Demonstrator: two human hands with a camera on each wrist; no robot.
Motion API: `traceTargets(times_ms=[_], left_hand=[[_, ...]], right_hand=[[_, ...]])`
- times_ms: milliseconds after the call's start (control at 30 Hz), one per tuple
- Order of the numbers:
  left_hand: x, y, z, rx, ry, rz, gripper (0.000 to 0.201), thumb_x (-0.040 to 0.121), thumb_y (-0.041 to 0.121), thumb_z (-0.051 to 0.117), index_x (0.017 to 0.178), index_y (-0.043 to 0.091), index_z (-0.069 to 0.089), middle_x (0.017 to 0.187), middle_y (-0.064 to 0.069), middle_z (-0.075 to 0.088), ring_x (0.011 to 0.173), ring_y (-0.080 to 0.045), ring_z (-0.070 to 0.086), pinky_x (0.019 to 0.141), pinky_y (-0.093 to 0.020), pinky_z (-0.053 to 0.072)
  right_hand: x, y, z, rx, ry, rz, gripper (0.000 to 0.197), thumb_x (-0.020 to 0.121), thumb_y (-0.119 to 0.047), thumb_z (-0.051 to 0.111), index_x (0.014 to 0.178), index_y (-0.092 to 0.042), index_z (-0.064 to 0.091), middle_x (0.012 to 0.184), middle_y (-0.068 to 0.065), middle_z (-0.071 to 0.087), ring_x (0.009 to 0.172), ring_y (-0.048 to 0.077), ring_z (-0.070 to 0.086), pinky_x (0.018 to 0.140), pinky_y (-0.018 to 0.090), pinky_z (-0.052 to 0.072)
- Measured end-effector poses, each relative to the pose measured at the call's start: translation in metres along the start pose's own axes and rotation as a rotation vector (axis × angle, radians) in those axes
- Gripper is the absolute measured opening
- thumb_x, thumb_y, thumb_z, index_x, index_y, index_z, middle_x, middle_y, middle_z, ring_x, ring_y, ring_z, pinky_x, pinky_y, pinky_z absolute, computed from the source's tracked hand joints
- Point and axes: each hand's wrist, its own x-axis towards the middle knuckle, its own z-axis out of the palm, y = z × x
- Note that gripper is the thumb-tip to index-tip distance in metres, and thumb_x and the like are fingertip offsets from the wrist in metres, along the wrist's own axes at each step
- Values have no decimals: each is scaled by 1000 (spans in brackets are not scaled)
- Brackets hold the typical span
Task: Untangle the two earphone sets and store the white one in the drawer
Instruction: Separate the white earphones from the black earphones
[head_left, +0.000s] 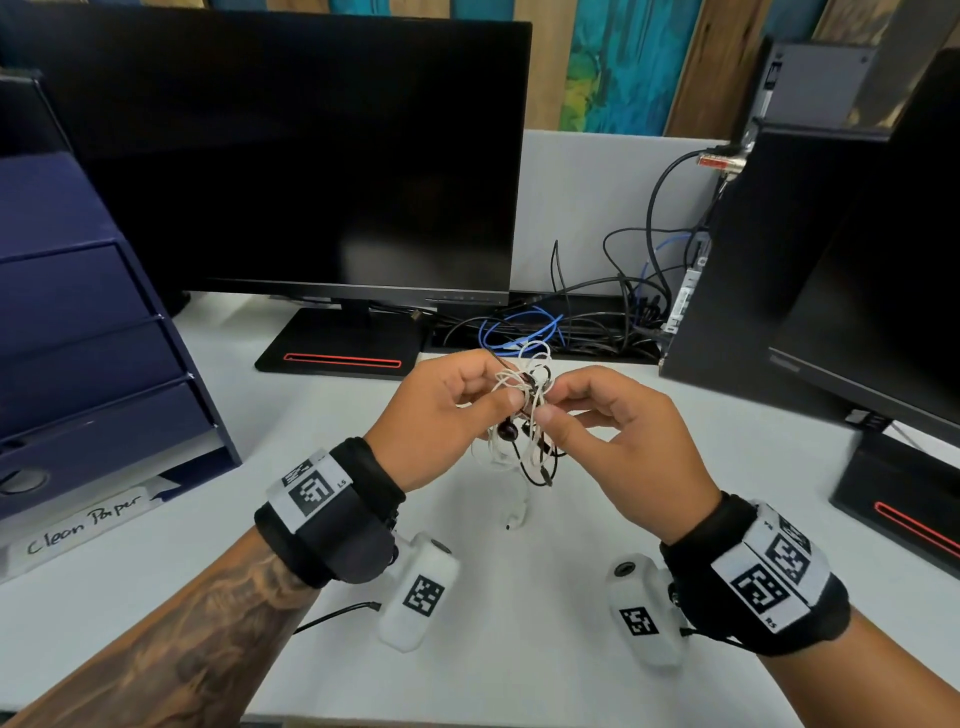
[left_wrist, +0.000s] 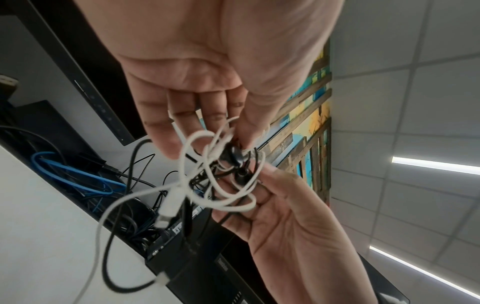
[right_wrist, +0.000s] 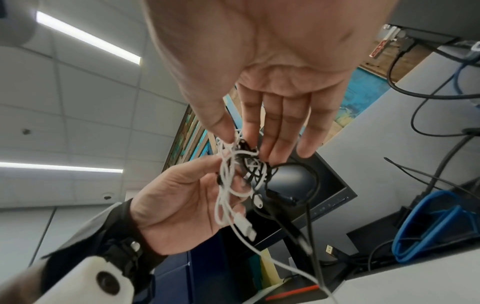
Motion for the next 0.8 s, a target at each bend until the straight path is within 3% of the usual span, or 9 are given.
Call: traceTargets(times_ms=[133, 267, 367, 467, 567, 633, 700, 800], left_hand=[[1, -1, 2, 15, 17, 11, 9, 93, 8, 66, 89, 15, 69, 87, -12, 73, 74, -24, 63, 69, -43, 56], [2, -1, 0, 46, 28, 14, 7, 97, 9, 59, 93, 8, 65, 82, -10, 70, 73, -17, 62, 65, -32, 53], [4, -4, -4, 85, 61, -1, 9, 98, 12, 58, 92, 6, 62, 84, -14, 68, 74, -21, 61, 66, -36, 55], [5, -8, -7, 169, 83, -17, 12, 98, 17, 58, 92, 7, 61, 80, -7, 68, 72, -18, 62, 69, -39, 56], [7, -12, -10, 262, 106, -31, 14, 99, 20, 56, 91, 11, 61, 82, -8, 69, 74, -23, 66, 70, -39, 54], [8, -13, -13, 263, 123, -70, 13, 100, 20, 54, 92, 11, 60, 82, -7, 70, 70, -18, 68, 64, -31, 52], [9, -13, -14, 222, 134, -108, 11, 100, 16, 53, 94, 10, 59, 82, -6, 72, 67, -16, 70, 61, -22, 49], [10, -10, -15, 178, 148, -132, 9, 100, 9, 52, 93, 10, 58, 79, -4, 74, 65, -16, 71, 56, -14, 46]], right_hand=[[0, 3, -3, -26, 24, 0, 14, 93, -6, 66, 89, -18, 73, 83, -10, 74, 81, 8, 69, 75, 15, 51], [1, -2, -4, 86, 45, 19, 16, 98, -10, 58, 84, -15, 64, 85, 2, 75, 85, 14, 70, 74, 21, 53], [5, -4, -7, 227, 107, 41, 17, 96, -4, 50, 83, -11, 59, 84, 7, 73, 85, 19, 69, 76, 27, 53], [9, -3, -9, 340, 177, 80, 14, 89, -14, 52, 79, -14, 62, 85, 1, 66, 87, 19, 62, 75, 35, 52], [12, -3, -10, 440, 263, 79, 19, 86, -15, 49, 74, -23, 63, 84, -5, 66, 90, 21, 62, 77, 36, 50], [14, -6, -13, 562, 263, 76, 15, 87, -12, 44, 80, -16, 56, 77, 1, 67, 84, 25, 65, 77, 35, 53], [14, -10, -15, 645, 239, 97, 10, 87, -10, 40, 83, -12, 48, 63, 3, 57, 69, 25, 61, 73, 34, 55], [12, -12, -14, 625, 253, 127, 9, 87, -12, 43, 79, -13, 47, 55, -3, 33, 49, 15, 34, 61, 33, 51]])
